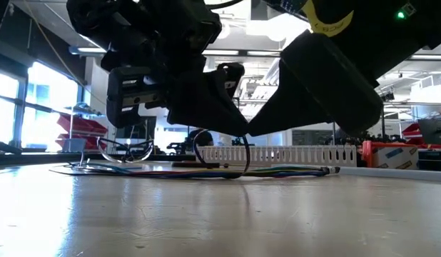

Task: Ziptie cables
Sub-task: Wrap the cable wires with a black ziptie

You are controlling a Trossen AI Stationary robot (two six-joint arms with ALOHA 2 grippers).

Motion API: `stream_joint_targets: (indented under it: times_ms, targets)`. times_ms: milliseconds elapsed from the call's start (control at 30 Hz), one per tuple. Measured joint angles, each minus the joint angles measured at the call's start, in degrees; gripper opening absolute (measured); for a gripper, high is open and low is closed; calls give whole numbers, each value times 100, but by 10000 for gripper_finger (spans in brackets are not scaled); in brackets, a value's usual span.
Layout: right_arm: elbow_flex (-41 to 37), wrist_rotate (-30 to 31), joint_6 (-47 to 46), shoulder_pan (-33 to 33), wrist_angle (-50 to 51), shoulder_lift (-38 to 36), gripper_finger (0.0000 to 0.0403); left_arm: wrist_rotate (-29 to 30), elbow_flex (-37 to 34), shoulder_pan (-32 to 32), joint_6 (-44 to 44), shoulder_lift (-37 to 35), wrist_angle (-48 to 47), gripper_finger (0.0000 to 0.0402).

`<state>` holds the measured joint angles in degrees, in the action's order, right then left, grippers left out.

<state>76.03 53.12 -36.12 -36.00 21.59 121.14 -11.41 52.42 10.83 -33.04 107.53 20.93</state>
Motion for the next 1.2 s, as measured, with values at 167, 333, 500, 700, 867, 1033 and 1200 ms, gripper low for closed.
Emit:
stream_joint_targets:
  times_ms: [167, 333, 500, 700, 867, 1033, 1200]
  targets:
    - [0, 24, -196, -3, 12, 0, 1, -10, 0, 0, -2, 0, 33, 0]
    - [0, 68, -1013, -57, 179, 2, 0, 20, 1, -4, 46, 0, 54, 0]
    - [4, 362, -2187, -347, 694, 2, 0, 51, 13, -4, 44, -2, 84, 0]
    - [2, 336, -3394, -658, 1365, 4, 1, 47, 13, -14, 44, -2, 35, 0]
    - [4, -5, -4290, -871, 1911, 4, 1, 42, 13, -33, 44, -2, 33, 0]
    - [2, 44, -4844, -1167, 2087, 7, 0, 42, 11, -31, 39, -2, 37, 0]
    - [2, 490, -2873, -1029, 743, 7, 24, 42, 11, -31, 37, -2, 97, 0]
